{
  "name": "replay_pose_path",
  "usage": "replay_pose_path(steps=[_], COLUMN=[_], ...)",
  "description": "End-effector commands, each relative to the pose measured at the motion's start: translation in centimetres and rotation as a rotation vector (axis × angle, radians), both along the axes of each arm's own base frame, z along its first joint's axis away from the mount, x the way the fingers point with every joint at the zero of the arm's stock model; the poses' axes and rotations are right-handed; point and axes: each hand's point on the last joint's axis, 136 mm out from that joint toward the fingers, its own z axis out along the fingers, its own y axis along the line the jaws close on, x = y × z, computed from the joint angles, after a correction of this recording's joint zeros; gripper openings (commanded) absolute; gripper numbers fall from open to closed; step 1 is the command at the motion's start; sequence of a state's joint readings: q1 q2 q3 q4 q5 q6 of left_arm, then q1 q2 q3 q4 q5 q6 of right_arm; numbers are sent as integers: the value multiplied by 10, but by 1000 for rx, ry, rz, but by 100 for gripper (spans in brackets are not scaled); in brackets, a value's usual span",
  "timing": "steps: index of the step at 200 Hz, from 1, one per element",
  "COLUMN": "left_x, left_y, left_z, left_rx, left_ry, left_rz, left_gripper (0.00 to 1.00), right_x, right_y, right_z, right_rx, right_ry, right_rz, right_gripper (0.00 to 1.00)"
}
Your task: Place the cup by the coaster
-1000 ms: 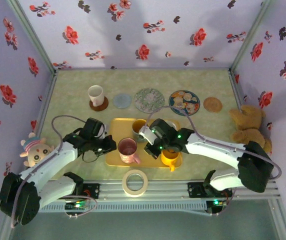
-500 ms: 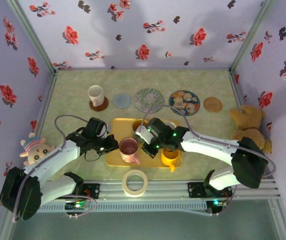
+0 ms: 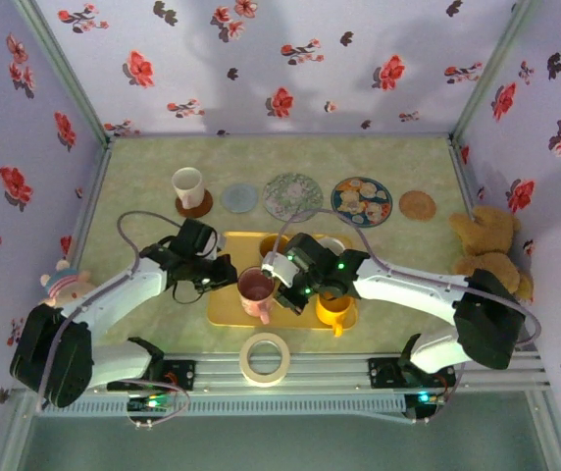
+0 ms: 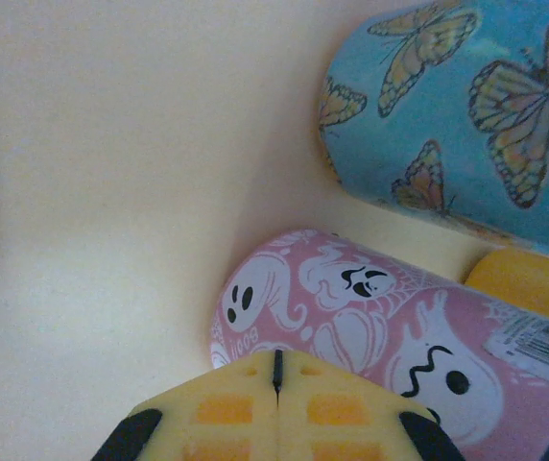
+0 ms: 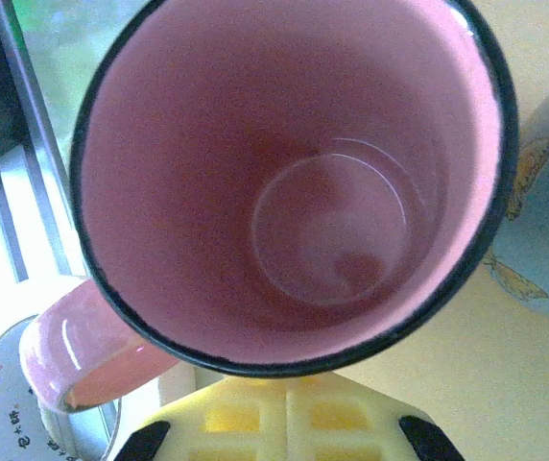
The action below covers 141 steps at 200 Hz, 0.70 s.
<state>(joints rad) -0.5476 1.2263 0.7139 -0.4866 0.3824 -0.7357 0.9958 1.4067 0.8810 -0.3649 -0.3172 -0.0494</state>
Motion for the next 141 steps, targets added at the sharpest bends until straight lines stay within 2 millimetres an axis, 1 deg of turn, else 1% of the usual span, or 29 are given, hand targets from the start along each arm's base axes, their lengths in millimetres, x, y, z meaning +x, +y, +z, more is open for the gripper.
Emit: replay_pose_path(steps=[1, 13, 37, 67, 81, 98, 113, 141], left_x=[13, 17, 22, 18, 11, 0, -10, -29], left_y=[3, 8, 18, 26, 28, 29, 30, 30], left_z=[9, 8, 15, 28, 30, 26, 21, 8], left_rx=[31, 61, 98, 96, 86, 69, 52, 27], left_ry=[-55, -59, -81, -102, -100, -76, -56, -4], left_rz=[-21, -13, 1, 12, 6, -1, -2, -24], left_gripper=[0, 0, 0, 0, 0, 0, 0, 0], right_x=[-2, 0, 5, 11, 14, 20, 24, 33], right_y=[11, 10, 5, -10, -16, -22, -22, -20], right_z=[9, 10, 12, 13, 14, 14, 14, 8], right_rx=[33, 30, 9, -21, -25, -36, -32, -45], right_ry=[-14, -26, -55, -113, -141, -165, -176, -178], right_rz=[45, 42, 19, -21, -40, -71, -87, -115], right_gripper=[0, 0, 0, 0, 0, 0, 0, 0])
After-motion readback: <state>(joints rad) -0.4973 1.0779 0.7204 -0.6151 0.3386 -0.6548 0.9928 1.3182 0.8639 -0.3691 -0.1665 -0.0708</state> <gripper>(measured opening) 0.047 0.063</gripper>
